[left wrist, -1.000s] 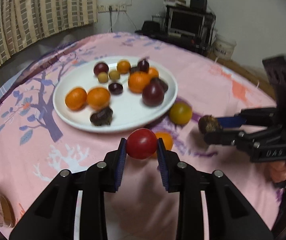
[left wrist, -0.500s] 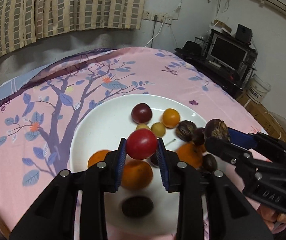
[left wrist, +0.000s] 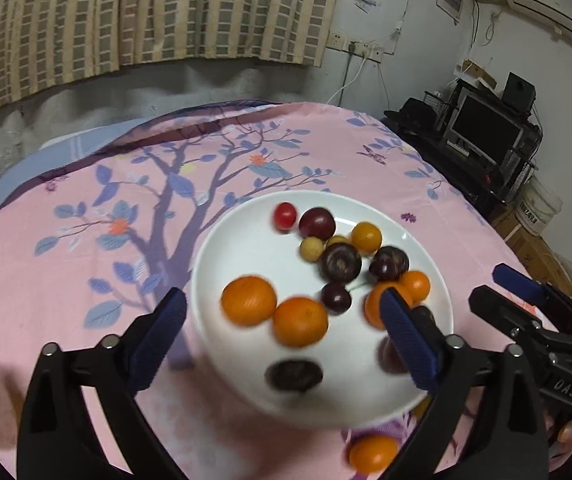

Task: Organize fruits
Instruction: 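Carry the tomato and brown fruit to the white plate and release both, then grasp a tangerine with the left tool while the right tool grasps a yellow tomato, then carry the tangerine and yellow tomato to the white plate and release both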

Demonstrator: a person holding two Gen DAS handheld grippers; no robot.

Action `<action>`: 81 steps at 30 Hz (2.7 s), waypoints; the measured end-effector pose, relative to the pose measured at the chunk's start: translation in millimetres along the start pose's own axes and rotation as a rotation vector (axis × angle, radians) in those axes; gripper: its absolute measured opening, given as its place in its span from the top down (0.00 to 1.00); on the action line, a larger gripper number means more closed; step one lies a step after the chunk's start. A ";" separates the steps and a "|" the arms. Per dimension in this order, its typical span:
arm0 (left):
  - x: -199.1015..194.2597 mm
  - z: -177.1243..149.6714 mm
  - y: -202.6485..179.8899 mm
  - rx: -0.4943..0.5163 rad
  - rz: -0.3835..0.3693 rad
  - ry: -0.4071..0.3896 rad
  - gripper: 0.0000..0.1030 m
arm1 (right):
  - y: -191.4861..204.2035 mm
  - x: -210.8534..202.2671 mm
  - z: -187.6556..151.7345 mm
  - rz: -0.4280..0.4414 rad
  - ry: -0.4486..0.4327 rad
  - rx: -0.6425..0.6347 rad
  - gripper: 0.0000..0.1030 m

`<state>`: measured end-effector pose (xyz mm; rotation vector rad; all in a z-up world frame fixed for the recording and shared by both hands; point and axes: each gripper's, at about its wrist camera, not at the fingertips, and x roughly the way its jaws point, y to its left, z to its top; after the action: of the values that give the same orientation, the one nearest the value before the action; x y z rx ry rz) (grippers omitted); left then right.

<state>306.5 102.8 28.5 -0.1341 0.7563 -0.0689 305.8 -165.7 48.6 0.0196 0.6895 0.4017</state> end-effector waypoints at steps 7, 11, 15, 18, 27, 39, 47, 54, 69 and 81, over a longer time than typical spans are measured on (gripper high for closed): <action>-19.5 -66.2 3.2 -0.027 0.016 0.051 0.05 | -9.3 -11.9 -51.6 -0.004 0.091 0.019 0.25; -23.2 -85.0 5.2 -0.040 0.015 0.065 0.05 | -1.0 -9.2 -64.6 -0.014 0.125 -0.018 0.25; -26.0 -93.2 1.5 -0.009 0.058 0.049 0.05 | 8.2 -5.8 -73.3 -0.031 0.144 -0.062 0.25; -25.7 -96.2 1.6 -0.004 0.058 0.060 0.05 | 12.5 -3.3 -74.5 -0.052 0.148 -0.096 0.25; -22.9 -97.6 1.4 0.003 0.049 0.081 0.05 | 17.6 11.0 -82.2 -0.038 0.220 -0.135 0.32; -23.2 -98.0 -3.1 0.018 0.036 0.084 0.05 | 26.6 24.5 -89.6 -0.025 0.262 -0.196 0.63; -28.1 -106.1 -29.3 0.113 -0.076 0.075 0.05 | 0.2 -4.7 -79.9 0.027 0.192 -0.041 0.63; -9.5 -118.9 -69.8 0.243 -0.149 0.124 0.38 | -18.3 -10.6 -77.6 -0.014 0.167 0.033 0.63; 13.1 -117.7 -61.5 0.203 -0.132 0.168 0.63 | -20.9 -15.1 -74.7 -0.001 0.146 0.052 0.63; -25.1 -107.2 -54.2 0.151 -0.132 0.076 0.64 | -10.8 -29.2 -75.8 0.011 0.097 0.008 0.63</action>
<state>213.8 41.7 -23.6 -0.0378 0.8147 -0.2568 242.0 -194.9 6.2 0.0120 0.7870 0.4125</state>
